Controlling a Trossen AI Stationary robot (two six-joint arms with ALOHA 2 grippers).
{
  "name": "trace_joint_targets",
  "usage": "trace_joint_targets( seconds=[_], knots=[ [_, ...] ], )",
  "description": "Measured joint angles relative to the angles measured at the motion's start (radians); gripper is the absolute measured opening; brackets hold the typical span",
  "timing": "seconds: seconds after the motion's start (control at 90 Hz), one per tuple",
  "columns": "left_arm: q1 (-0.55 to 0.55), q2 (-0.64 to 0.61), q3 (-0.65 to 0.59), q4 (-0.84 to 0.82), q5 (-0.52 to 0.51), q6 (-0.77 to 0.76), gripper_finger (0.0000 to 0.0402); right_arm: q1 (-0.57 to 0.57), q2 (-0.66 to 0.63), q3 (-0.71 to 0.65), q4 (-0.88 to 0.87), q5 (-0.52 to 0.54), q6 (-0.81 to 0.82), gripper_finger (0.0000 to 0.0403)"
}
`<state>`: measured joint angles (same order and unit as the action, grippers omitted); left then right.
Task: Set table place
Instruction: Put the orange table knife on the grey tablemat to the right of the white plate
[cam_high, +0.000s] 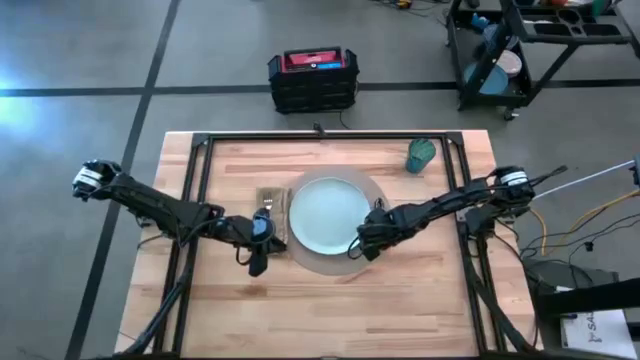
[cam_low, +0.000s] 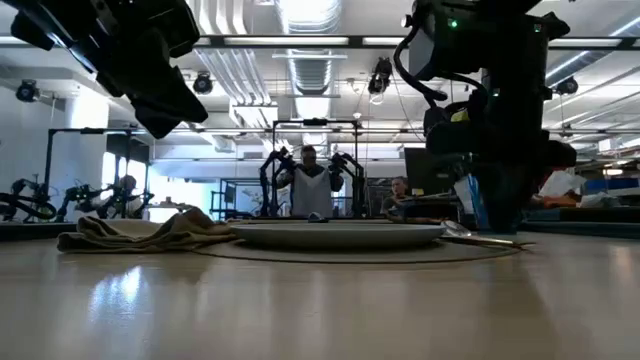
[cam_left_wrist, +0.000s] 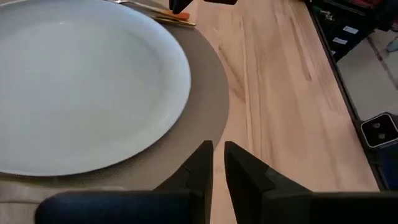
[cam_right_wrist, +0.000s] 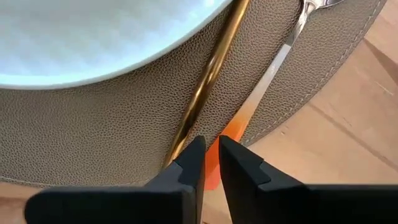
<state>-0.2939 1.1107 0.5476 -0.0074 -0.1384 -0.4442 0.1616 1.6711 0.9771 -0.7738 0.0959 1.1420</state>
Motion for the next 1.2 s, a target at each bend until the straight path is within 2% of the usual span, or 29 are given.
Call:
trace_joint_targets(
  seconds=[0.656,0.833,1.2],
  knots=[
    [0.0,0.0,0.0,0.0,0.0,-0.003,0.0027,0.005,0.0,0.0,0.006,-0.021,0.053,0.0028],
    [0.0,0.0,0.0,0.0,0.0,-0.003,0.0027,0.005,0.036,0.002,0.014,-0.029,0.066,0.0029],
    [0.0,-0.003,0.0,-0.001,0.0,-0.003,0.0027,0.016,0.079,0.075,0.031,-0.018,0.038,0.0027]
  ],
)
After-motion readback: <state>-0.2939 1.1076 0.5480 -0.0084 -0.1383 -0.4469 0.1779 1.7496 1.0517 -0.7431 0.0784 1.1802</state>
